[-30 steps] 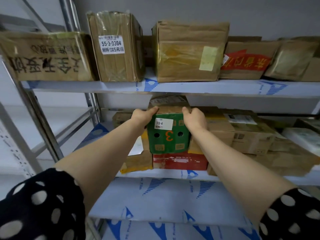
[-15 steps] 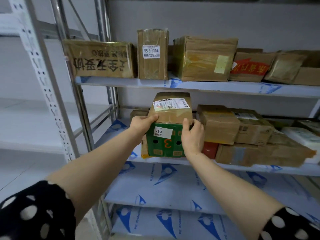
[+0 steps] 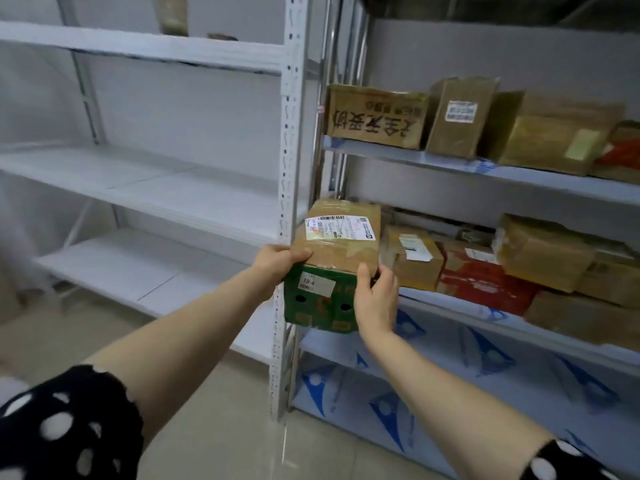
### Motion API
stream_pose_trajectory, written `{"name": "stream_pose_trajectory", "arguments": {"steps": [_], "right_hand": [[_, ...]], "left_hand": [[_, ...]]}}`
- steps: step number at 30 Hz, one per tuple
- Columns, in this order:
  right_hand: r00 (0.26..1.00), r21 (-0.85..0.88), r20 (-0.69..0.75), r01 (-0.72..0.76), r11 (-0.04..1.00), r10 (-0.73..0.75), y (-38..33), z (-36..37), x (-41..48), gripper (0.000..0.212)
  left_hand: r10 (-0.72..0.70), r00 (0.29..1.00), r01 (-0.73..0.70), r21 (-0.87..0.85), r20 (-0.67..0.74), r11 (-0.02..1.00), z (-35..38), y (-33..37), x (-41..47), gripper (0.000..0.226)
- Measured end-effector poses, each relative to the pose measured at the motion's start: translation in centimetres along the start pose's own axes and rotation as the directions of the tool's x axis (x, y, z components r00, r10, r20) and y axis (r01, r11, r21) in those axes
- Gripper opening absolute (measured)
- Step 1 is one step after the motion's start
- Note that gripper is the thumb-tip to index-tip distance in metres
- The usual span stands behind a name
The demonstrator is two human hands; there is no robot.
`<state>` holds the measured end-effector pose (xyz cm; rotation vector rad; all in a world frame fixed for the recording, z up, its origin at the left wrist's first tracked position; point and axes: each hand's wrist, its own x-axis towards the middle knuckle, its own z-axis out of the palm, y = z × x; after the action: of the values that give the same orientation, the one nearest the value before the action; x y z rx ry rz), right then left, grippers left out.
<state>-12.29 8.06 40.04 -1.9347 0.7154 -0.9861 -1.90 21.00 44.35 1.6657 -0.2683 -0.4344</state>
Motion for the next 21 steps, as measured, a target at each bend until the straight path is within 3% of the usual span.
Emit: {"name": "stream_pose_trajectory", "arguments": {"steps": [5, 9, 16, 21], "right_hand": [[0.974, 0.057, 0.225, 0.023, 0.998, -0.035, -3.2, 8.3, -5.0, 0.032], [0.912, 0.065, 0.405, 0.043, 0.997, -0.066, -5.9, 15.0, -9.8, 0.034], [0.717, 0.113, 0.694, -0.013, 0.994, -0.069, -10.4, 25.6, -18.8, 0.028], [0.526, 0.134, 0.846, -0.041, 0.99, -0.092, -12.8, 33.8, -24.2, 0.026]], "left_hand": [[-0.036, 0.979, 0.034, -0.017, -0.198, 0.999, -10.4, -3.0, -3.3, 0.042], [-0.127, 0.914, 0.106, -0.075, -0.384, 0.992, -18.1, -6.3, -6.5, 0.043], [-0.262, 0.747, 0.191, -0.181, -0.61, 0.965, -29.8, -11.0, -11.6, 0.044], [-0.353, 0.595, 0.23, -0.268, -0.722, 0.935, -37.2, -14.2, -14.1, 0.042]]}}
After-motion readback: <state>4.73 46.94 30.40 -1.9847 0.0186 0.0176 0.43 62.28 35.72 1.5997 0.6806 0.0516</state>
